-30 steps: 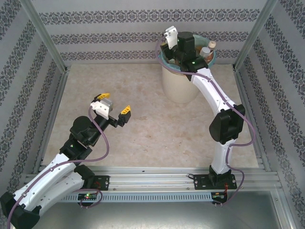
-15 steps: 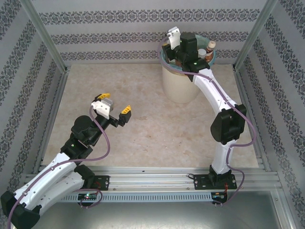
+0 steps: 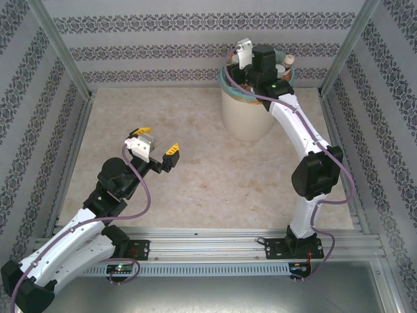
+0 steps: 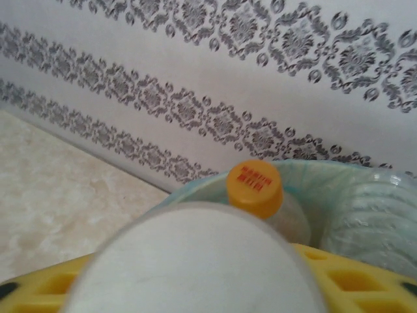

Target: Put the plastic bottles in the bin

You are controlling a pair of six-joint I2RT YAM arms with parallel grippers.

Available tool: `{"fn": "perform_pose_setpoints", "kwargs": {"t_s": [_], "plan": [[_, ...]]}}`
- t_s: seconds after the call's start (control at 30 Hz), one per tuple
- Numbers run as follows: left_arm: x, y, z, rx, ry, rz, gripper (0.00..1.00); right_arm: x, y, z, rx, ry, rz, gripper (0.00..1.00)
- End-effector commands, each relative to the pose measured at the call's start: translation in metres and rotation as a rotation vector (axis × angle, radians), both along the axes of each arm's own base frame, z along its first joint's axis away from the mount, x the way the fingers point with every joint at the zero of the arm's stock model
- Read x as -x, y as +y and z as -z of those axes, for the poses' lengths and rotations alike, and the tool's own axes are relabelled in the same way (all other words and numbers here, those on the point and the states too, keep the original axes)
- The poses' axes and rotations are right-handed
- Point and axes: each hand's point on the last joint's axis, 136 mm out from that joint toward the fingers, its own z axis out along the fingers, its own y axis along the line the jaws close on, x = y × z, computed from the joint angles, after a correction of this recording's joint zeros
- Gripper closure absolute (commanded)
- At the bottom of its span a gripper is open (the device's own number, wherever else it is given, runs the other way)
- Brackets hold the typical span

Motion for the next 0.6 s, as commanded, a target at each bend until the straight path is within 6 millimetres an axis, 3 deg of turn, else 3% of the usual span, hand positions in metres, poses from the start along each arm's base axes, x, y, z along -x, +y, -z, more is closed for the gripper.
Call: {"fn": "perform_pose_setpoints", "kwargs": {"t_s": [0.0,0.07,0.2,0.37,0.47,0.57], "plan": [[0.003,0.001,-0.014,0.059,-0.045,0.003,0.0,0.029,0.022,-0.016,-0.026,0.046,-0.087,0.32],[0.004,0.0,-0.014,0.06,-0.044,0.007,0.0,0.031,0.027,-0.028,-0.046,0.032,-0.097,0.26],[0.007,0.001,-0.016,0.06,-0.047,0.01,0.0,0.034,0.028,-0.048,-0.087,0.003,-0.096,0.24],[0.01,0.008,-0.016,0.068,-0.051,-0.007,0.0,0.03,0.02,-0.055,-0.077,-0.024,-0.041,0.24],[0.011,0.009,-0.012,0.063,-0.041,-0.011,0.0,0.029,0.02,-0.057,-0.055,-0.044,-0.043,0.32],[0.011,0.009,-0.011,0.06,-0.039,-0.013,0.0,0.027,0.018,-0.061,-0.031,-0.078,-0.029,0.47]]}}
